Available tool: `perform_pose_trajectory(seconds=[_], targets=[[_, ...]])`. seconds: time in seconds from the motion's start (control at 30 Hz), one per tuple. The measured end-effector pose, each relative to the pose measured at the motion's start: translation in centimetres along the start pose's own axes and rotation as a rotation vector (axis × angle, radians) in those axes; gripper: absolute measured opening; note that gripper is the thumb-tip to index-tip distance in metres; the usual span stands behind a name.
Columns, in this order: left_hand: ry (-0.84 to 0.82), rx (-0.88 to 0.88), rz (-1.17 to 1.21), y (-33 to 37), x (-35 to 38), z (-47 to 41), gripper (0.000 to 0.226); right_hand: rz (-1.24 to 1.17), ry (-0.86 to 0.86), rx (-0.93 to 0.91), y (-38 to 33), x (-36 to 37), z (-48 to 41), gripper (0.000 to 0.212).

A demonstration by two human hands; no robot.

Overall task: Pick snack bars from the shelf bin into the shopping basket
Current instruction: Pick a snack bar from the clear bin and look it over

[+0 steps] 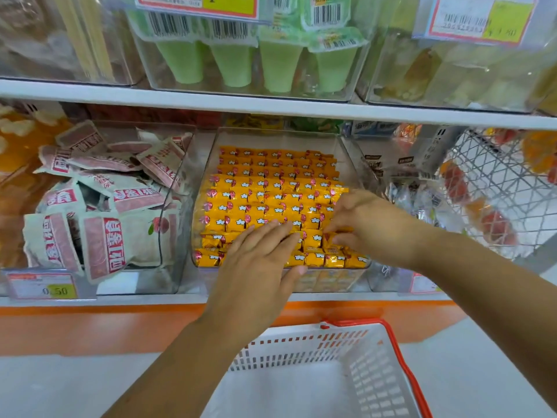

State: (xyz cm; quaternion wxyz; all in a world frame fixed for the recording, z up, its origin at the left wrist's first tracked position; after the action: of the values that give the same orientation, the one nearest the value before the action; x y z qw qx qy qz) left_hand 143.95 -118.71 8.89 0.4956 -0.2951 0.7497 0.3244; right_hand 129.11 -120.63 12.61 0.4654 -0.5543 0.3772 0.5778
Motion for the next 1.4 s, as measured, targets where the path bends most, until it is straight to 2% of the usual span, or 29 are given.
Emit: perform_pose_trajectory(seconds=[0.13,0.23,0.3,0.37,0.43,0.57,0.67,0.77,0.8,0.87,0.93,1.03,1.1,1.2,1.3,1.4], targets=[[-0.004,0.01,-0.013,-0.5,0.0,0.4,0.055,0.086,-0.08,0.068,-0.1,0.6,-1.0,0.027],[-0.014,0.025,-0.041,-0.4,0.1,0.6,0.056,-0.083,0.065,0.127,-0.3,-0.9,-1.4,0.027],[-0.026,0.023,-0.037,-0.4,0.2,0.6,0.057,-0.157,0.087,0.148,-0.9,-0.8,-1.6,0.023],[-0.035,0.022,-0.017,-0.4,0.3,0.6,0.059,-0.105,0.027,0.156,-1.6,0.6,-1.9,0.023],[-0.032,0.022,-0.009,-0.4,0.2,0.6,0.059,-0.031,0.067,0.163,-2.0,0.9,-2.0,0.021],[-0.058,0.016,0.032,-0.3,0.2,0.8,0.062,-0.096,0.281,0.15,-2.0,-0.9,-0.4,0.019],[-0.056,-0.007,0.112,-0.3,-0.1,0.9,0.073,-0.201,0.55,0.128,-2.0,-3.1,2.5,0.016],[-0.024,-0.074,0.246,-0.4,-0.8,1.0,0.074,-0.494,0.827,0.085,-2.3,-5.0,7.0,0.011],[0.004,-0.092,0.3,-0.2,-1.4,1.1,0.072,-0.601,0.884,0.084,-2.5,-5.1,8.6,0.016],[0.024,-0.128,0.432,0.2,-2.5,1.5,0.06,-0.828,0.948,0.098,-2.8,-4.5,11.2,0.026],[-0.005,-0.168,0.608,0.8,-3.3,2.2,0.045,-1.001,0.986,0.149,-3.1,-3.4,13.2,0.027],[-0.053,-0.243,0.919,2.1,-4.0,3.6,0.022,-1.278,0.994,0.265,-3.2,-1.1,14.6,0.02],[-0.05,-0.299,1.101,2.8,-4.0,4.3,0.02,-1.421,0.964,0.304,-3.5,-0.2,14.7,0.014],[-0.023,-0.459,1.306,2.4,-4.0,5.3,0.015,-1.488,0.83,0.317,-4.0,0.6,14.3,0.009],[-0.007,-0.572,1.51,1.6,-3.9,6.0,0.016,-1.532,0.695,0.331,-4.7,1.5,14.0,0.019],[-0.032,-0.592,1.562,1.6,-3.7,6.2,0.018,-1.585,0.638,0.347,-4.5,2.3,13.7,0.028]])
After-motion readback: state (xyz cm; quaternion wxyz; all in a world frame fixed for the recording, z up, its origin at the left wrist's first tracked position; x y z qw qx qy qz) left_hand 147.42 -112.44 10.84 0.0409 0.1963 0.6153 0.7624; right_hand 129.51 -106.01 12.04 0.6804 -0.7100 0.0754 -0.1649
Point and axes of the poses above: each hand's wrist, its own z-axis away from the middle knuckle, its own x-axis out of the palm, y = z × x, the point moved 8 cm from there along -z, towards the middle knuckle
